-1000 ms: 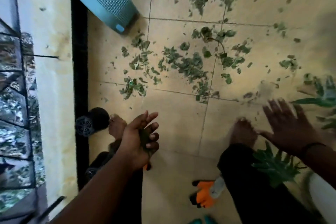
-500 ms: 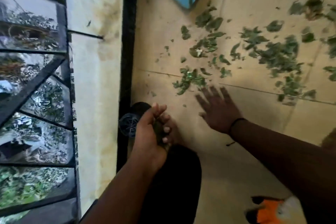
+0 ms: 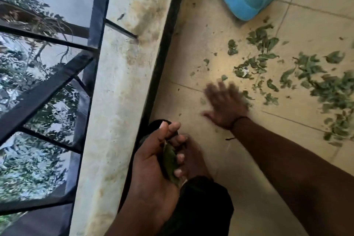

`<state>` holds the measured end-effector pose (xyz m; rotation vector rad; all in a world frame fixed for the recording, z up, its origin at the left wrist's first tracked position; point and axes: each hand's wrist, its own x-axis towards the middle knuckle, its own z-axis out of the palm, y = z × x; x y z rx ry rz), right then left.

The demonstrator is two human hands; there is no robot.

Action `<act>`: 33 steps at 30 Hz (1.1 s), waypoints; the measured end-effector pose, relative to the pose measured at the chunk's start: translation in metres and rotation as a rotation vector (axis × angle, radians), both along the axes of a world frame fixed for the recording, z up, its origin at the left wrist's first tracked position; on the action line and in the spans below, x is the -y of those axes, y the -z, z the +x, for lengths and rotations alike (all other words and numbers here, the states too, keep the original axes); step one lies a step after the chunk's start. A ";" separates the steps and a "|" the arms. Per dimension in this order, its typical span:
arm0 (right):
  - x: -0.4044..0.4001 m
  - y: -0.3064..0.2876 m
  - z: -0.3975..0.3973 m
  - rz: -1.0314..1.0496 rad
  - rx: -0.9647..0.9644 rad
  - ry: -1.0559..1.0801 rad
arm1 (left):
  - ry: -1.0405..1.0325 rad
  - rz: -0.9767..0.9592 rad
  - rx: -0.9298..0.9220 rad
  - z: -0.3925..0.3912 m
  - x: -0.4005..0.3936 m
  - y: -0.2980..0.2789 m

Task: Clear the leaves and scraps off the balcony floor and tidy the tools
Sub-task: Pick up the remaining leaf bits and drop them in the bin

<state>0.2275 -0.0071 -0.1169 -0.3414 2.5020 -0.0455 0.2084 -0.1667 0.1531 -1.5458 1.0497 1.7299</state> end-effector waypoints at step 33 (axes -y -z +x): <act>-0.207 0.008 -0.039 0.157 -0.103 0.884 | 0.117 0.105 -0.021 0.026 -0.089 0.007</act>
